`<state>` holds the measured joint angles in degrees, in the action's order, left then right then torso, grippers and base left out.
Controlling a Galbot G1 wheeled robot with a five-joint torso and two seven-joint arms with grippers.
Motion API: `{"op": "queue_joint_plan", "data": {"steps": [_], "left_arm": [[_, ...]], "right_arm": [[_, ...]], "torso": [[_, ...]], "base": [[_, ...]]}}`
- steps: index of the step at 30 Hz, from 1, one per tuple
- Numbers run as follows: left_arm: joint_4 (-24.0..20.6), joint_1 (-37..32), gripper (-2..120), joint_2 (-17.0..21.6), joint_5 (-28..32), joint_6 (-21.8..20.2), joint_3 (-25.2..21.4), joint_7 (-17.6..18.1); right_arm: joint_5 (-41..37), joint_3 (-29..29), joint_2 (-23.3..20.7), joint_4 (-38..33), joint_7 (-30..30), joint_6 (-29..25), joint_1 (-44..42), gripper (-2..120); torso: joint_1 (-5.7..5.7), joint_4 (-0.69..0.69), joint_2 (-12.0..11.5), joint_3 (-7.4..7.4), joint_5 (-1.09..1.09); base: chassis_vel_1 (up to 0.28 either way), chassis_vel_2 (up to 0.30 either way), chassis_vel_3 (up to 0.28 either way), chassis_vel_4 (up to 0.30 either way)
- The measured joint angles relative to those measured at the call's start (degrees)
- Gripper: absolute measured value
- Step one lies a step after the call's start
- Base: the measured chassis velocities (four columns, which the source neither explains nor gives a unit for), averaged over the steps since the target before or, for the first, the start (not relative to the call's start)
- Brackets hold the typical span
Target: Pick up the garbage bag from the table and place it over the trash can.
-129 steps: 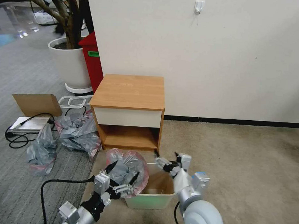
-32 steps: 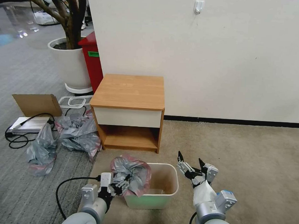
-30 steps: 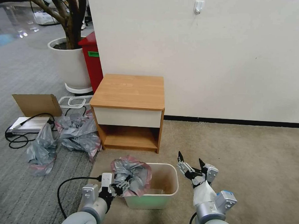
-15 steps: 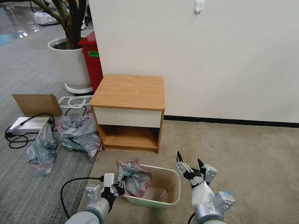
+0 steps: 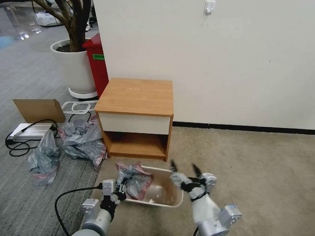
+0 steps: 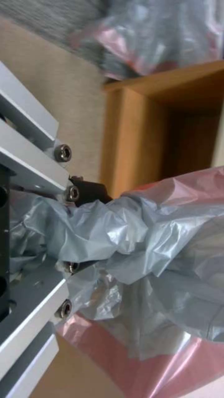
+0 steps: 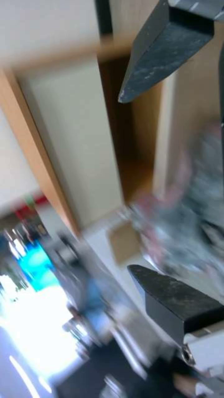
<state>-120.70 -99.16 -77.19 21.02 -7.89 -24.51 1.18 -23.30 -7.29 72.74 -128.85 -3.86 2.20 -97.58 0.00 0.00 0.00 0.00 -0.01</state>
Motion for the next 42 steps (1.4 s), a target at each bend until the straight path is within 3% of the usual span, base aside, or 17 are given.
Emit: {"op": "queue_joint_plan", "data": {"steps": [2,7,13,18,25,35,40,42], "left_arm": [[-0.10,-0.40,7,0.12,-0.15,1.71,-0.36,-1.44],[-0.90,-1.10,7,0.13,-0.44,4.31,-0.71,-3.87],[-1.76,-1.71,7,0.14,-0.68,5.76,-1.18,-6.47],[-1.76,-1.89,7,0.21,-0.87,6.01,-1.49,-7.47],[-2.26,-2.30,7,0.22,-0.87,6.26,-1.58,-9.14],[-3.07,-3.27,7,0.46,-0.79,6.38,-2.38,-11.98],[-2.93,-3.32,7,0.42,-0.75,6.44,-2.44,-12.19],[-2.86,-3.26,7,0.30,-0.73,6.49,-2.31,-12.19]], "right_arm": [[2.64,1.98,-1.75,1.01,-3.06,0.67,0.99,99],[3.80,4.83,-3.65,3.31,-3.91,3.30,4.70,99],[-3.14,5.85,-4.45,5.57,1.53,8.07,9.17,99],[-3.50,5.04,-4.60,6.20,3.97,10.06,10.55,98],[-5.40,4.53,-5.18,8.23,4.64,11.37,13.00,98],[-14.97,4.99,-7.03,9.28,4.74,14.52,17.59,98],[-15.88,5.22,-7.34,9.63,3.60,14.46,17.76,86],[-15.11,5.36,-7.25,10.42,3.18,14.22,17.74,74]], "torso": [[0.00,0.00,0.00,0.00,0.01],[0.00,0.00,-0.01,0.00,0.02],[0.00,0.00,0.00,0.00,0.01],[0.00,0.00,0.00,0.00,0.01],[0.00,0.00,0.00,0.00,0.01],[0.00,0.00,-0.01,0.00,0.01],[0.00,0.00,0.00,0.00,0.01],[0.00,0.00,-0.01,0.00,0.01]], "base": [[0.000,0.000,0.000,0.000],[0.000,0.000,0.000,0.000],[0.000,0.000,0.000,0.000],[0.000,0.000,0.000,0.000],[0.000,0.000,0.000,0.000],[0.000,0.000,0.000,0.000],[0.000,0.000,0.000,0.000],[0.000,0.000,0.000,0.000]]}}
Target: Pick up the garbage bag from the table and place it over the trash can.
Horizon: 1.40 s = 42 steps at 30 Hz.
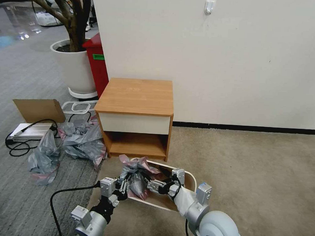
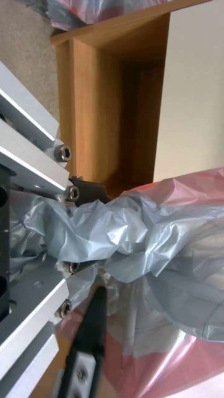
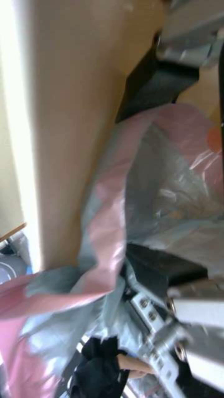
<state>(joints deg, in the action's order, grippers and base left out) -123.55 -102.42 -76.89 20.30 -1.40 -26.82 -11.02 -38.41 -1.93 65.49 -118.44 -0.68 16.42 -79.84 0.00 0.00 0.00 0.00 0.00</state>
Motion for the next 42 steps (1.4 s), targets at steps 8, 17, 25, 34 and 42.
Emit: {"op": "queue_joint_plan", "data": {"steps": [8,17,25,34,42], "left_arm": [[0.17,0.25,7,-0.01,0.19,0.08,0.05,0.03],[0.69,0.48,7,-0.03,0.23,0.17,0.24,0.33],[0.70,0.51,7,-0.03,0.24,0.23,0.45,0.44],[1.11,0.81,7,-0.02,0.29,0.26,0.20,1.67],[1.27,0.65,7,-0.07,-0.37,0.26,0.28,1.93]], "right_arm": [[1.42,0.13,0.09,0.64,-0.86,-0.70,-0.33,47],[2.60,-0.17,0.05,0.35,-1.41,-1.56,-1.21,14],[2.91,-0.28,0.13,0.26,-1.56,-1.92,-1.34,0],[4.97,-0.20,-0.17,-1.68,-3.45,-3.84,-2.92,0],[7.11,-0.36,-1.38,-6.15,-5.84,-5.56,-4.43,0]], "torso": [[0.00,0.00,0.00,0.00,0.00],[0.00,0.00,0.00,0.00,0.00],[0.00,0.00,0.00,0.00,0.00],[0.00,0.00,0.00,0.00,-0.01],[0.00,0.00,0.00,0.00,0.00]], "base": [[0.000,0.000,0.000,0.000],[0.000,0.000,0.000,0.000],[0.000,0.000,0.000,0.000],[0.000,0.000,0.000,0.000],[0.000,0.000,0.000,0.000]]}}
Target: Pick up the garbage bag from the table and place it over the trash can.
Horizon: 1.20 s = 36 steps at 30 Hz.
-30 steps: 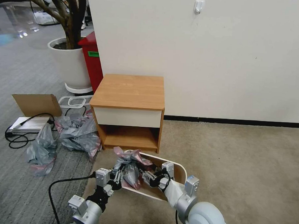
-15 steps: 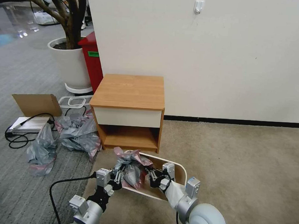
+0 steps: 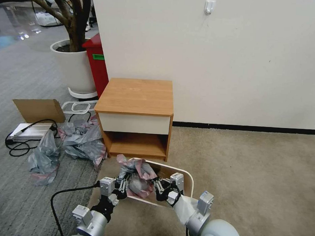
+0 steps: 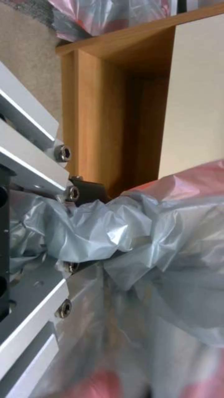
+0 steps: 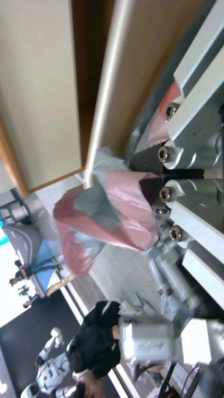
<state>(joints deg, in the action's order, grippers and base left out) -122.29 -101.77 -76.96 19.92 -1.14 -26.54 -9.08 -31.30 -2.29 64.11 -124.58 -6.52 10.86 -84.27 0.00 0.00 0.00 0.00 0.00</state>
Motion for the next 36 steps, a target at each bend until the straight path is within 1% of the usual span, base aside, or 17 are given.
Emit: {"op": "queue_joint_plan", "data": {"steps": [6,8,11,13,16,18,20,22,25,36], "left_arm": [[0.10,-0.33,7,0.10,-1.72,0.35,0.02,-0.15],[0.41,-0.43,7,0.18,-3.17,1.01,-0.01,-0.67],[0.71,-0.75,7,0.44,-5.05,2.53,-0.13,-1.89],[0.85,-0.76,7,0.49,-5.50,3.08,-0.26,-2.18],[1.49,-0.65,7,0.70,-6.79,6.00,-0.88,-4.03],[1.55,-0.63,7,0.74,-6.82,6.52,-0.98,-4.31],[1.79,-0.53,7,0.76,-6.62,8.26,-1.31,-5.01],[1.85,-0.51,7,0.76,-6.42,8.71,-1.40,-5.24],[1.98,-0.48,7,0.77,-5.27,9.97,-1.59,-5.89],[2.35,-0.07,7,0.66,-3.09,10.17,-1.98,-5.96]], "right_arm": [[-0.13,-1.50,-0.23,-1.64,-0.23,-0.12,0.39,0],[-1.11,-2.70,-0.44,-1.79,0.07,-0.08,0.92,0],[-3.49,-5.24,-1.65,-1.65,1.66,0.46,1.79,0],[-3.84,-5.78,-2.06,-1.55,1.98,0.62,1.84,0],[-4.86,-7.96,-3.96,-0.59,2.79,0.98,1.83,0],[-5.03,-8.49,-4.40,-0.29,2.90,1.03,1.76,0],[-5.26,-9.95,-5.93,0.16,3.09,1.22,1.31,0],[-5.29,-10.28,-6.37,0.18,3.10,1.27,1.12,0],[-5.37,-11.89,-8.63,0.18,3.13,1.42,0.25,0],[-6.92,-17.21,-13.14,-0.42,3.03,1.61,-2.33,0]], "torso": [[0.00,0.00,0.00,0.00,0.00],[0.00,0.00,0.00,0.00,0.00],[0.00,0.00,0.00,0.00,0.01],[0.00,0.00,0.00,0.00,0.01],[0.00,0.00,0.00,0.00,0.01],[0.00,0.00,0.00,0.00,0.01],[0.00,0.00,0.00,0.00,0.00],[0.00,0.00,0.00,0.00,0.01],[0.00,0.00,0.00,0.00,0.01],[0.00,0.00,0.00,0.00,0.01]], "base": [[0.000,0.000,0.000,0.000],[0.000,0.000,0.000,0.000],[0.000,0.000,0.000,0.000],[0.000,0.000,0.000,0.000],[0.000,0.000,0.000,0.000],[0.000,0.000,0.000,0.000],[0.000,0.000,0.000,0.000],[0.000,0.000,0.000,0.000],[0.000,0.000,0.000,0.000],[0.000,0.000,0.000,0.000]]}}
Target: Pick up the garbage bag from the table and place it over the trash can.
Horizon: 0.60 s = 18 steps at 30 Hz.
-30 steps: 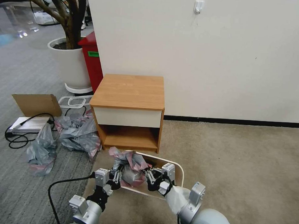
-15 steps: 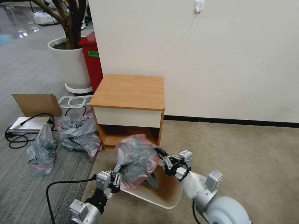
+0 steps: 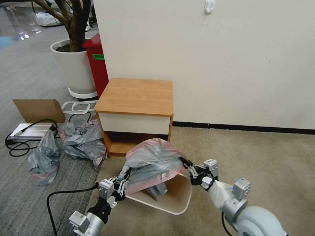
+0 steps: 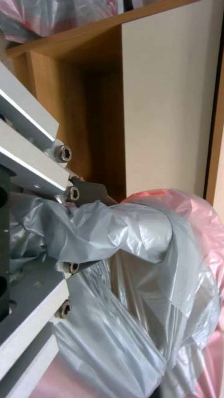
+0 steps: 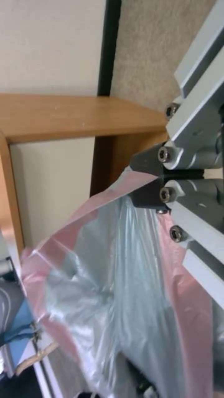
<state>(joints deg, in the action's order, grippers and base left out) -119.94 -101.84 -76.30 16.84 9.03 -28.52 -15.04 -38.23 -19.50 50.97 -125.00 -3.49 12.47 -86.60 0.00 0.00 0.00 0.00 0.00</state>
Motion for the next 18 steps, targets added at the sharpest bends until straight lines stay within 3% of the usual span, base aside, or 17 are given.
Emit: {"op": "queue_joint_plan", "data": {"steps": [8,18], "left_arm": [[0.05,0.38,7,-0.34,1.24,-0.21,-0.02,0.20],[-0.09,0.90,7,-0.81,4.21,-1.20,-1.39,1.00]], "right_arm": [[0.28,-0.68,-1.69,0.22,-0.74,0.35,-1.16,0],[0.16,-2.59,-5.30,0.52,-0.72,0.63,-2.64,39]], "torso": [[0.00,0.00,0.00,0.00,0.00],[0.00,0.00,0.00,0.00,0.00]], "base": [[0.000,0.000,0.000,0.000],[0.000,0.000,0.000,0.000]]}}
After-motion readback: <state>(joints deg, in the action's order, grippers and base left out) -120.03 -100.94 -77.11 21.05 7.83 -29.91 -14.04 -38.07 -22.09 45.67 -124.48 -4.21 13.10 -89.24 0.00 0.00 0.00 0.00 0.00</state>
